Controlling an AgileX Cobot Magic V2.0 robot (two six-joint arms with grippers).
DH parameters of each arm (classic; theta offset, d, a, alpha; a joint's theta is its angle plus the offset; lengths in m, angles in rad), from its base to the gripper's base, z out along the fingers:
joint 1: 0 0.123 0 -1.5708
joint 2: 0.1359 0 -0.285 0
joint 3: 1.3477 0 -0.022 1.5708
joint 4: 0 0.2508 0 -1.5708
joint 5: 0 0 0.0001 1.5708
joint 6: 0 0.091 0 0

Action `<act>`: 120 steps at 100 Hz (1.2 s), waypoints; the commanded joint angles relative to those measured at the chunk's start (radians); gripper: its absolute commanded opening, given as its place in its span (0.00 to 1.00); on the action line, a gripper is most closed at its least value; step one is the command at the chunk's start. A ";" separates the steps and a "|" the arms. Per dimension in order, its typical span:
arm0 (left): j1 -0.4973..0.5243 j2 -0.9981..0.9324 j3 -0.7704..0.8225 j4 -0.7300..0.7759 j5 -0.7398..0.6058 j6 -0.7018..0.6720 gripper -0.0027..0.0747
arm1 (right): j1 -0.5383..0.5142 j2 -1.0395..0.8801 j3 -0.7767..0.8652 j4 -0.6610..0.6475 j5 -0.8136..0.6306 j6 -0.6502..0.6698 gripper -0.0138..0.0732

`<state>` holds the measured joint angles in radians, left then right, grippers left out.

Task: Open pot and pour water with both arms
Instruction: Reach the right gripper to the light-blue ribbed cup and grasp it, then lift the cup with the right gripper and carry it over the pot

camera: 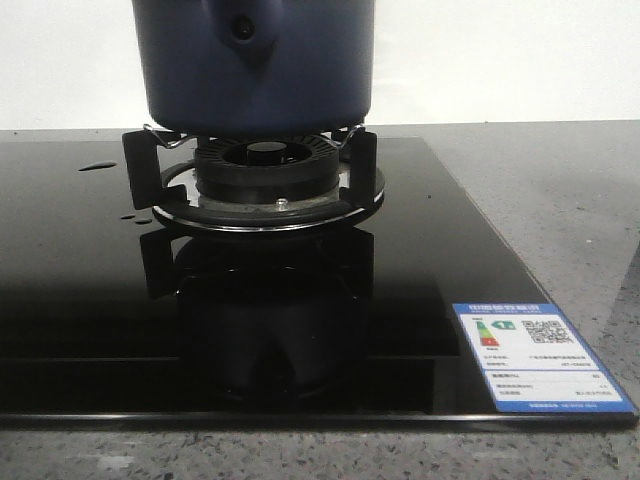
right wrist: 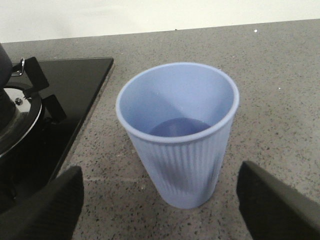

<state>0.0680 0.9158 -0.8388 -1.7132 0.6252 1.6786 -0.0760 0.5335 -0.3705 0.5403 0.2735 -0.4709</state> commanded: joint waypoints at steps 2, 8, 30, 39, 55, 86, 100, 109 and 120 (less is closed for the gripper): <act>0.002 -0.016 -0.034 -0.079 0.018 -0.009 0.45 | 0.003 0.021 -0.026 0.013 -0.096 -0.013 0.81; 0.002 -0.016 -0.034 -0.079 0.018 -0.009 0.45 | 0.012 0.025 -0.026 0.013 -0.104 -0.018 0.81; 0.002 -0.016 -0.034 -0.079 0.018 -0.009 0.45 | 0.061 0.034 -0.026 0.013 -0.128 -0.075 0.81; 0.002 -0.016 -0.034 -0.079 0.018 -0.009 0.45 | 0.077 0.053 -0.026 0.013 -0.146 -0.075 0.81; -0.002 -0.016 -0.034 -0.079 0.018 -0.009 0.45 | 0.081 0.118 -0.026 0.013 -0.178 -0.075 0.81; -0.019 -0.016 -0.034 -0.079 0.018 -0.009 0.45 | 0.081 0.206 -0.026 0.015 -0.294 -0.075 0.81; -0.019 -0.016 -0.034 -0.079 0.018 -0.009 0.45 | 0.081 0.246 -0.026 0.029 -0.328 -0.073 0.81; -0.019 -0.016 -0.034 -0.079 0.017 -0.009 0.45 | 0.081 0.269 -0.026 0.029 -0.328 -0.072 0.81; -0.019 -0.016 -0.034 -0.079 0.013 -0.009 0.45 | 0.081 0.287 -0.026 0.031 -0.348 -0.072 0.81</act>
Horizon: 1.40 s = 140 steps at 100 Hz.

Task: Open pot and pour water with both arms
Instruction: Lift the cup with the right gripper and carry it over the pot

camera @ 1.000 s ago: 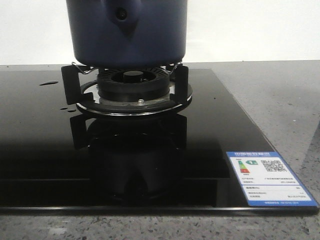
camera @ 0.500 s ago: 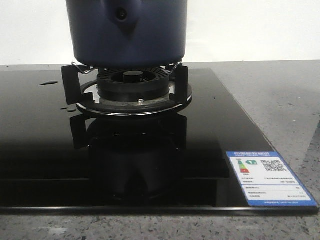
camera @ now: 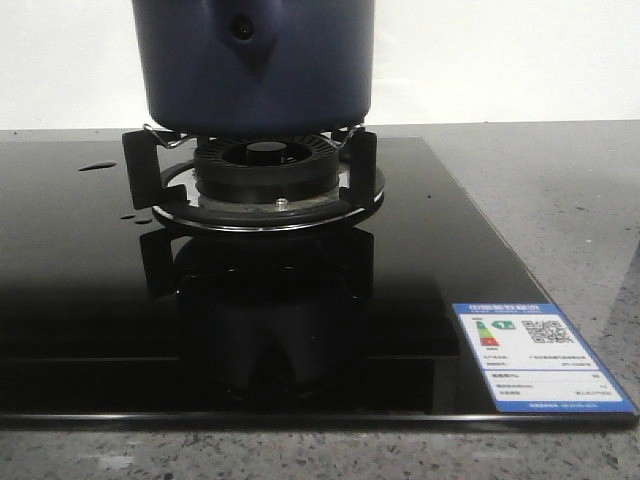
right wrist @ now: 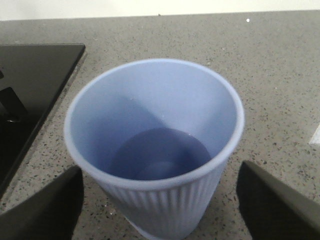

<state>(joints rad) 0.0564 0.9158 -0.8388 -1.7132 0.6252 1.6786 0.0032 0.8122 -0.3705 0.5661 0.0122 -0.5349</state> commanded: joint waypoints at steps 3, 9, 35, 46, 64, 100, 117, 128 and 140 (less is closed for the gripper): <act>-0.007 -0.016 -0.034 -0.079 0.013 -0.009 0.45 | 0.002 0.009 -0.026 0.005 -0.095 -0.008 0.81; -0.007 -0.016 -0.034 -0.079 0.013 -0.009 0.45 | 0.004 0.016 -0.026 0.005 -0.118 -0.008 0.81; -0.007 -0.014 -0.034 -0.079 0.010 -0.009 0.45 | 0.084 0.065 -0.026 0.005 -0.183 -0.007 0.81; -0.007 -0.014 -0.034 -0.079 0.010 -0.009 0.45 | 0.119 0.099 -0.026 0.005 -0.218 -0.005 0.81; -0.007 -0.014 -0.034 -0.079 0.012 -0.009 0.45 | 0.132 0.142 -0.026 0.005 -0.261 0.002 0.81; -0.007 -0.014 -0.034 -0.079 0.012 -0.009 0.45 | 0.132 0.181 -0.026 0.005 -0.321 0.009 0.64; -0.007 -0.014 -0.034 -0.079 0.012 -0.009 0.45 | 0.132 0.186 -0.026 0.005 -0.321 0.009 0.45; -0.007 -0.014 -0.034 -0.079 0.012 -0.009 0.45 | 0.132 0.179 -0.026 0.005 -0.321 0.009 0.43; -0.007 -0.014 -0.034 -0.079 0.014 -0.009 0.45 | 0.132 0.129 -0.031 -0.025 -0.313 0.009 0.43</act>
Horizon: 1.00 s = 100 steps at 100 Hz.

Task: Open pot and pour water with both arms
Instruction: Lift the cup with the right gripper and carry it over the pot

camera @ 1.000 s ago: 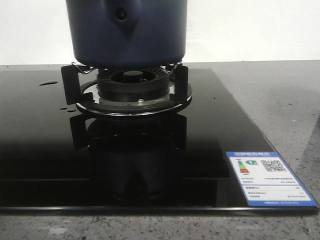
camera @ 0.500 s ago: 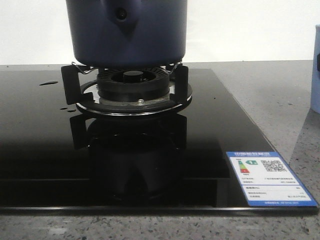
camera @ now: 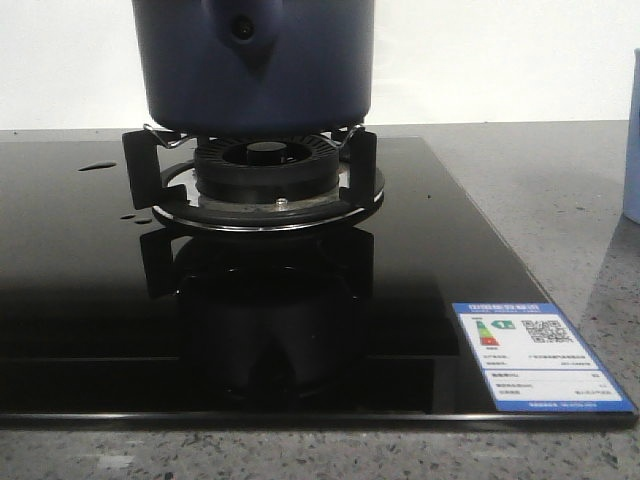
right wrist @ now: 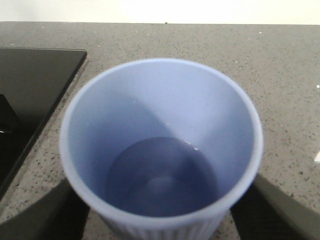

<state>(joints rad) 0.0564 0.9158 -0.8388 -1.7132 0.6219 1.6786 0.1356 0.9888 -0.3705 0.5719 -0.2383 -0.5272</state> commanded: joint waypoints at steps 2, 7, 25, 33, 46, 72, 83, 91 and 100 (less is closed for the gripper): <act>-0.007 -0.014 -0.034 -0.079 0.017 -0.009 0.45 | 0.000 -0.061 -0.036 -0.038 -0.051 0.001 0.43; -0.007 -0.014 -0.034 -0.079 0.017 -0.009 0.45 | 0.000 -0.091 -0.059 -0.058 -0.007 0.001 0.43; -0.007 -0.014 -0.034 -0.079 0.025 -0.009 0.45 | 0.000 -0.135 -0.232 -0.129 0.228 0.001 0.43; -0.007 -0.014 -0.034 -0.079 0.025 -0.009 0.45 | 0.001 -0.128 -0.323 -0.133 0.310 0.001 0.43; -0.007 -0.014 -0.034 -0.079 0.025 -0.009 0.45 | 0.032 -0.099 -0.459 -0.133 0.379 0.001 0.43; -0.007 -0.014 -0.034 -0.079 0.025 -0.009 0.45 | 0.136 0.027 -0.689 -0.137 0.478 0.001 0.43; -0.007 -0.014 -0.034 -0.079 0.025 -0.009 0.45 | 0.172 0.094 -0.779 -0.143 0.535 -0.036 0.43; -0.007 -0.014 -0.034 -0.079 0.025 -0.009 0.45 | 0.204 0.147 -0.851 -0.143 0.589 -0.081 0.43; -0.007 -0.014 -0.034 -0.079 0.025 -0.009 0.45 | 0.234 0.200 -0.923 -0.143 0.650 -0.133 0.43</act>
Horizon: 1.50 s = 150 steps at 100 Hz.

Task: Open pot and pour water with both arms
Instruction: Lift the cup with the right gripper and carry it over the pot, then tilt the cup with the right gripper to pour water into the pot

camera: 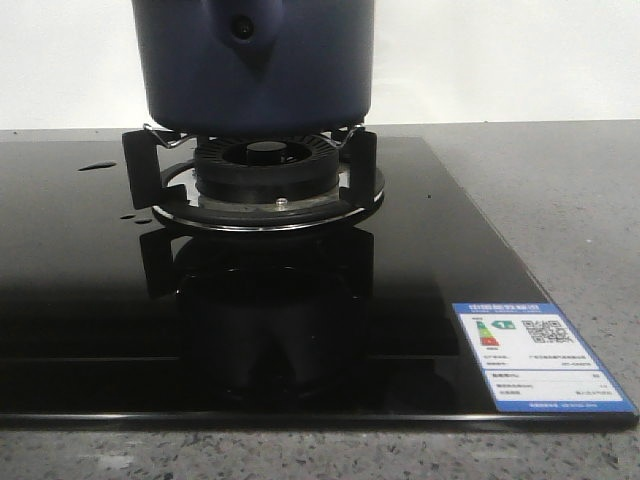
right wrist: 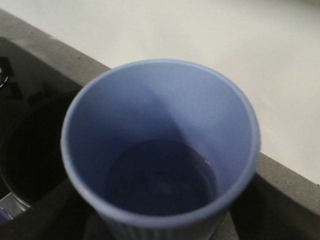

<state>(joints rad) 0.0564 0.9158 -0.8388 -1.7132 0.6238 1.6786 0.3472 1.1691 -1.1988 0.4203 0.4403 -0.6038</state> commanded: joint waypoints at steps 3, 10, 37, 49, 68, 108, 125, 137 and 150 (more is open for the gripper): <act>-0.009 -0.014 -0.034 -0.079 0.023 -0.009 0.45 | 0.029 0.035 -0.115 0.008 -0.011 -0.068 0.43; -0.009 -0.014 -0.034 -0.079 0.023 -0.009 0.45 | 0.040 0.068 -0.157 0.007 0.015 -0.084 0.43; -0.021 -0.014 -0.034 -0.079 0.021 -0.009 0.45 | 0.047 0.139 -0.251 -0.018 0.098 -0.203 0.43; -0.034 -0.014 -0.034 -0.079 0.021 -0.009 0.45 | 0.047 0.152 -0.263 -0.049 0.105 -0.230 0.43; -0.034 -0.014 -0.034 -0.079 0.019 -0.009 0.45 | 0.049 0.169 -0.281 -0.063 0.105 -0.314 0.43; -0.034 -0.014 -0.034 -0.079 0.019 -0.009 0.45 | 0.125 0.198 -0.303 -0.255 0.082 -0.428 0.43; -0.034 -0.014 -0.034 -0.079 0.019 -0.009 0.45 | 0.156 0.222 -0.303 -0.310 0.034 -0.428 0.43; -0.034 -0.014 -0.034 -0.079 0.019 -0.009 0.45 | 0.156 0.230 -0.303 -0.323 0.010 -0.428 0.43; -0.034 -0.014 -0.034 -0.079 0.019 -0.009 0.45 | 0.156 0.237 -0.303 -0.387 -0.020 -0.428 0.43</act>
<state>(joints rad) 0.0293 0.9158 -0.8388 -1.7153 0.6258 1.6786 0.5014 1.4395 -1.4637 0.0761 0.5505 -1.0210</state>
